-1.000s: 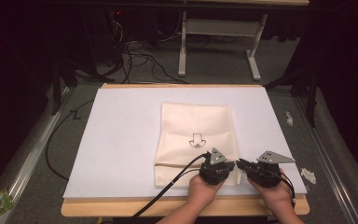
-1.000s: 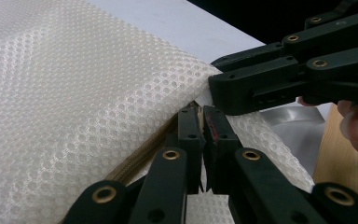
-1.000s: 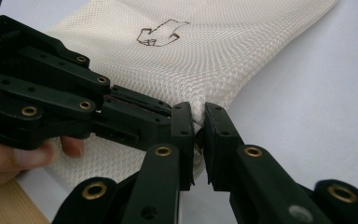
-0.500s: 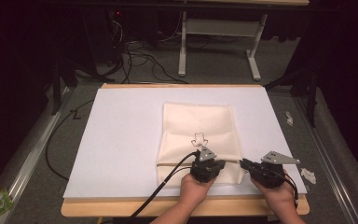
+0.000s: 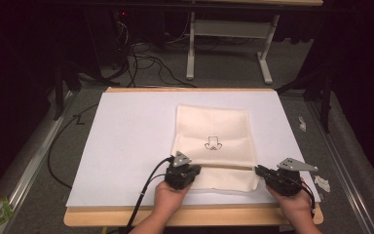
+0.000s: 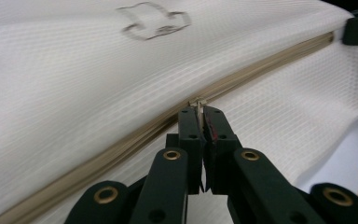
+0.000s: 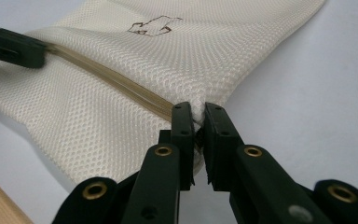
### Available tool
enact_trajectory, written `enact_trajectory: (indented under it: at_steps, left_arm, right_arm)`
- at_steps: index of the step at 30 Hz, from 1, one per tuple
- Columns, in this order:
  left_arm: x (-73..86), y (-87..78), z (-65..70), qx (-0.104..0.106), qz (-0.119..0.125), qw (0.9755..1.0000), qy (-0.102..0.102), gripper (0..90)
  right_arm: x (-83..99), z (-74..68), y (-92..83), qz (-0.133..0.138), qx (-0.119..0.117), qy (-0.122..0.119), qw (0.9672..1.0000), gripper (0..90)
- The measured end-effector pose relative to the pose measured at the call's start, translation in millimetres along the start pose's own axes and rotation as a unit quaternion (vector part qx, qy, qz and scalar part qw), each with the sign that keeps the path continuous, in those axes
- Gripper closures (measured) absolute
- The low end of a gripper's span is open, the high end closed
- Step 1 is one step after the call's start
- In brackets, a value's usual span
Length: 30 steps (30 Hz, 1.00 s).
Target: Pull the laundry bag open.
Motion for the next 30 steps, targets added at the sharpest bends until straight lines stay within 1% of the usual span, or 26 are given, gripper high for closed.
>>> enact_trajectory:
  at_steps: [2, 3, 5, 6, 7, 8, 9, 10, 11, 12, 13, 14, 15, 16, 18, 19, 20, 22, 23, 24, 25, 26, 27, 28, 29, 30]
  left_arm:
    - [5.5, -13.4, -12.6, -0.012, -0.004, 0.9999, -0.003, 87.4]
    - [9.1, -22.2, -19.3, -0.022, -0.006, 0.9997, -0.004, 87.5]
    - [15.8, -34.8, -31.1, -0.031, -0.007, 0.9994, -0.010, 87.5]
    - [23.8, -43.4, -39.9, -0.040, -0.003, 0.9991, -0.014, 87.5]
    - [23.8, -43.4, -39.9, -0.040, -0.003, 0.9991, -0.014, 87.5]
    - [29.4, -46.3, -45.1, -0.037, -0.002, 0.9992, -0.018, 87.5]
    - [34.6, -48.6, -49.9, -0.024, -0.006, 0.9993, -0.029, 87.5]
    - [35.2, -49.1, -50.2, -0.024, -0.007, 0.9993, -0.029, 87.5]
    - [33.5, -50.5, -48.5, -0.035, -0.006, 0.9993, -0.015, 87.5]
    - [32.5, -51.8, -47.7, -0.036, -0.004, 0.9993, -0.012, 87.5]
    - [34.1, -51.5, -48.3, -0.024, -0.008, 0.9995, -0.017, 87.4]
    - [34.1, -51.5, -48.3, -0.024, -0.008, 0.9995, -0.017, 87.5]
    - [36.5, -48.5, -45.7, -0.017, -0.020, 0.9996, -0.008, 87.4]
    - [36.5, -48.5, -45.7, -0.017, -0.020, 0.9996, -0.008, 87.4]
    - [37.1, -47.5, -40.2, -0.015, -0.027, 0.9995, 0.006, 87.4]
    - [37.1, -47.5, -40.2, -0.015, -0.027, 0.9995, 0.006, 87.3]
    - [37.2, -47.5, -39.5, -0.015, -0.028, 0.9995, 0.007, 87.3]
    - [38.0, -46.9, -39.6, -0.023, -0.033, 0.9991, 0.012, 87.2]
    - [38.8, -46.4, -39.8, -0.027, -0.036, 0.9989, 0.010, 87.1]
    - [39.7, -46.1, -40.9, -0.025, -0.039, 0.9989, 0.007, 85.2]
    - [40.8, -46.3, -42.7, -0.025, -0.037, 0.9990, 0.002, 85.2]
    - [41.2, -47.1, -45.1, -0.023, -0.033, 0.9992, -0.006, 79.6]
    - [41.0, -48.9, -48.2, -0.021, -0.023, 0.9994, -0.013, 73.6]
    - [40.4, -51.3, -50.4, -0.028, -0.017, 0.9994, -0.015, 68.2]
    - [39.6, -53.9, -53.0, -0.038, -0.006, 0.9991, -0.015, 61.4]
    - [39.0, -56.9, -55.6, -0.044, 0.002, 0.9989, -0.015, 55.9]
  right_arm:
    - [0.6, 2.4, -0.3, -0.002, 0.002, 0.005, 1.0000, 84.5]
    - [0.9, 3.6, -0.3, -0.004, 0.004, 0.004, 1.0000, 84.6]
    - [1.4, 5.2, 0.2, -0.005, 0.010, 0.006, 0.9999, 84.6]
    - [1.8, 8.0, 0.3, -0.007, 0.014, 0.010, 0.9998, 84.6]
    - [2.0, 10.7, 0.7, -0.007, 0.017, 0.008, 0.9998, 84.6]
    - [2.0, 10.7, 0.7, -0.007, 0.017, 0.008, 0.9998, 84.6]
    - [2.0, 12.8, 1.2, -0.006, 0.016, 0.010, 0.9998, 84.3]
    - [1.8, 14.2, 2.1, -0.008, 0.010, 0.014, 0.9998, 84.1]
    - [1.2, 13.8, 2.7, -0.011, 0.012, 0.011, 0.9998, 84.2]
    - [0.0, 11.5, 4.4, -0.011, 0.018, 0.005, 0.9998, 84.2]
    - [-1.3, 10.5, 5.4, -0.010, 0.028, 0.001, 0.9995, 84.2]
    - [-1.3, 10.5, 5.4, -0.010, 0.028, 0.001, 0.9995, 84.2]
    - [-0.5, 13.1, 5.7, -0.012, 0.029, 0.007, 0.9995, 84.1]
    - [-0.5, 13.1, 5.7, -0.012, 0.029, 0.007, 0.9995, 84.1]
    - [2.5, 16.7, 6.3, -0.018, 0.035, 0.013, 0.9992, 83.8]
    - [3.2, 18.1, 6.2, -0.017, 0.034, 0.014, 0.9992, 83.5]
    - [3.2, 18.1, 6.2, -0.017, 0.034, 0.014, 0.9992, 83.5]
    - [4.4, 18.9, 6.3, -0.019, 0.029, 0.017, 0.9993, 82.6]
    - [4.9, 18.1, 6.8, -0.021, 0.026, 0.018, 0.9993, 81.8]
    - [6.6, 16.8, 8.9, -0.029, 0.021, 0.014, 0.9993, 75.7]
    - [6.6, 16.8, 8.9, -0.029, 0.021, 0.014, 0.9993, 75.7]
    - [7.9, 15.9, 9.7, -0.030, 0.018, 0.014, 0.9993, 71.6]
    - [9.1, 14.7, 9.8, -0.027, 0.017, 0.011, 0.9994, 66.8]
    - [8.9, 14.4, 8.3, -0.018, 0.014, 0.003, 0.9997, 61.0]
    - [8.0, 14.7, 5.9, -0.007, 0.013, 0.003, 0.9999, 54.4]
    - [6.7, 15.7, 3.1, 0.007, 0.017, 0.006, 0.9998, 47.9]
Point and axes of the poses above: each handheld gripper's, and its own axes: y roughly forward along the jaws, x roughly out of its underside, z roughly to its right, the point moved 1 cm from there along y, roughly forward along the jaws, and after that the axes turned 7 degrees about -z, right-handed, at the moved point
